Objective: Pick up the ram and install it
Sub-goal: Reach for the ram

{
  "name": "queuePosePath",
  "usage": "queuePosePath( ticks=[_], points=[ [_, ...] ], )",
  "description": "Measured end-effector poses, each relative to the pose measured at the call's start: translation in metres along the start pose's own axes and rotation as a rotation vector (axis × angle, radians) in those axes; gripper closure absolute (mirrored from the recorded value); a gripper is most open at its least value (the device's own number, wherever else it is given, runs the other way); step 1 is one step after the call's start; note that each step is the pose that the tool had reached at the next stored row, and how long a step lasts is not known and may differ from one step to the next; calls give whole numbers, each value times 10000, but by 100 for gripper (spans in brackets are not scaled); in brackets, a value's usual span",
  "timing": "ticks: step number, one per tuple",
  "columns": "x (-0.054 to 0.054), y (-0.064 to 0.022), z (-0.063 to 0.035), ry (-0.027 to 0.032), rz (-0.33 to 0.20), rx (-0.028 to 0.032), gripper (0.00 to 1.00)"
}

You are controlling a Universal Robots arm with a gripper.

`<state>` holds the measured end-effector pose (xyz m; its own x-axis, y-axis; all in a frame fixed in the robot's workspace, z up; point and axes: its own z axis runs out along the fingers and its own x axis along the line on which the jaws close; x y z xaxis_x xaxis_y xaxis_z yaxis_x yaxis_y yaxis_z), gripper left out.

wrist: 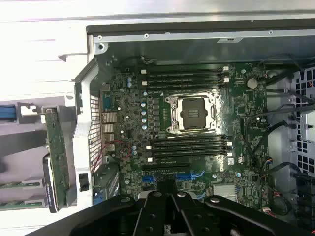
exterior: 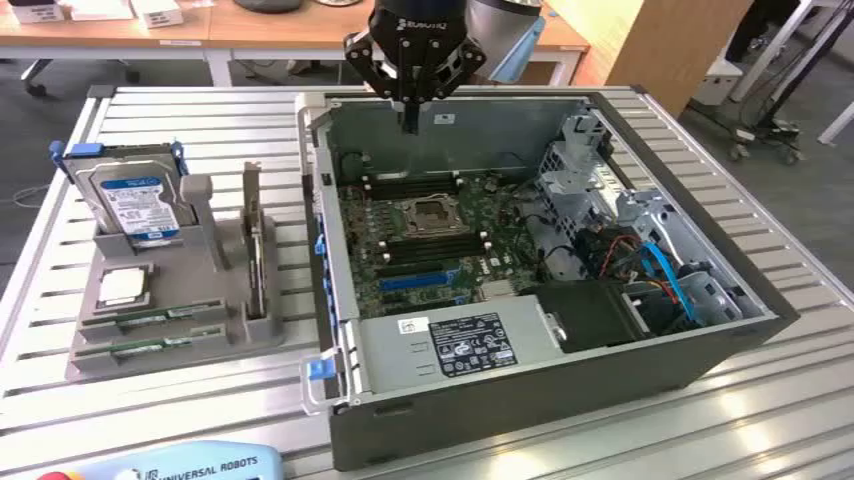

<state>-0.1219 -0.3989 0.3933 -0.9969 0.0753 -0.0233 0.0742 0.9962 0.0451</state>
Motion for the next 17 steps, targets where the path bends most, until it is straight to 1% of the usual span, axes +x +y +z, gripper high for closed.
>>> queuePosePath(
  ticks=[12, 17],
  points=[
    [1, 0, 0, 0, -1, 0, 90],
    [48, -4, -1, -8, 0, -1, 90]
  ],
)
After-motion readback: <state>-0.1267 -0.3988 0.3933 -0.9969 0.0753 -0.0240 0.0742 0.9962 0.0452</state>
